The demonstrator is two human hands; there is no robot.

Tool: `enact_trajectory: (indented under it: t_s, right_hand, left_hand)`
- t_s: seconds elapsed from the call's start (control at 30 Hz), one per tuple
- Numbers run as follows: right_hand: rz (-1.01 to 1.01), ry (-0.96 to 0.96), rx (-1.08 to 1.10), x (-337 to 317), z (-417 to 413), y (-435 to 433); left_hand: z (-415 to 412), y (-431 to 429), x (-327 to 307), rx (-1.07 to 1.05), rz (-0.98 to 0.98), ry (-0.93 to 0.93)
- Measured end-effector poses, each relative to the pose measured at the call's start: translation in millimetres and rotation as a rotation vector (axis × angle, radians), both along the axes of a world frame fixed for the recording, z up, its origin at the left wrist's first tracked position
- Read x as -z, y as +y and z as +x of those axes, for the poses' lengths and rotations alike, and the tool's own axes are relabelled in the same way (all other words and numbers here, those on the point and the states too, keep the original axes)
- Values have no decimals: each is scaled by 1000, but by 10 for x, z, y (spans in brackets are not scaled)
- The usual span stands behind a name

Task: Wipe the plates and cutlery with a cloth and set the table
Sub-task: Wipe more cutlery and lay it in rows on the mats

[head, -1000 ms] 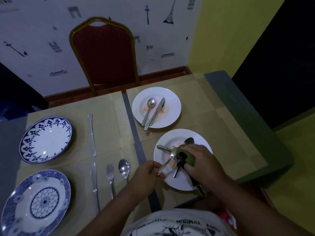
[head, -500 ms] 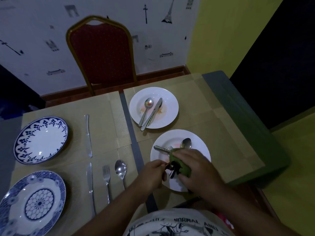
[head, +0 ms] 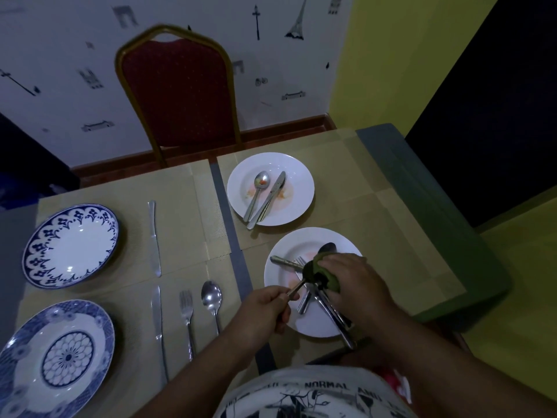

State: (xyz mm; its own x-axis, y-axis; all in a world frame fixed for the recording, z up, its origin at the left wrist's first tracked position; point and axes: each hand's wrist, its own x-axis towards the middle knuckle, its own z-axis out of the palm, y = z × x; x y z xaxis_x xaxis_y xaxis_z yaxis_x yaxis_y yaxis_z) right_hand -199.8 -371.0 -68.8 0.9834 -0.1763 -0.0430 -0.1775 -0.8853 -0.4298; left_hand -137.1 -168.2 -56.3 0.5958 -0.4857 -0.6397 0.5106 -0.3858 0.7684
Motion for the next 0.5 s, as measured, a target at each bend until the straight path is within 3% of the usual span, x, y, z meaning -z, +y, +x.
enact_trajectory:
  t_s: [0.2, 0.5]
  right_hand:
    - [65, -26, -120, -6, -33, 117]
    - [192, -6, 292, -94, 61, -192]
  left_hand:
    - [45, -3, -36, 2, 6, 30]
    - [11, 36, -27, 46, 96, 181]
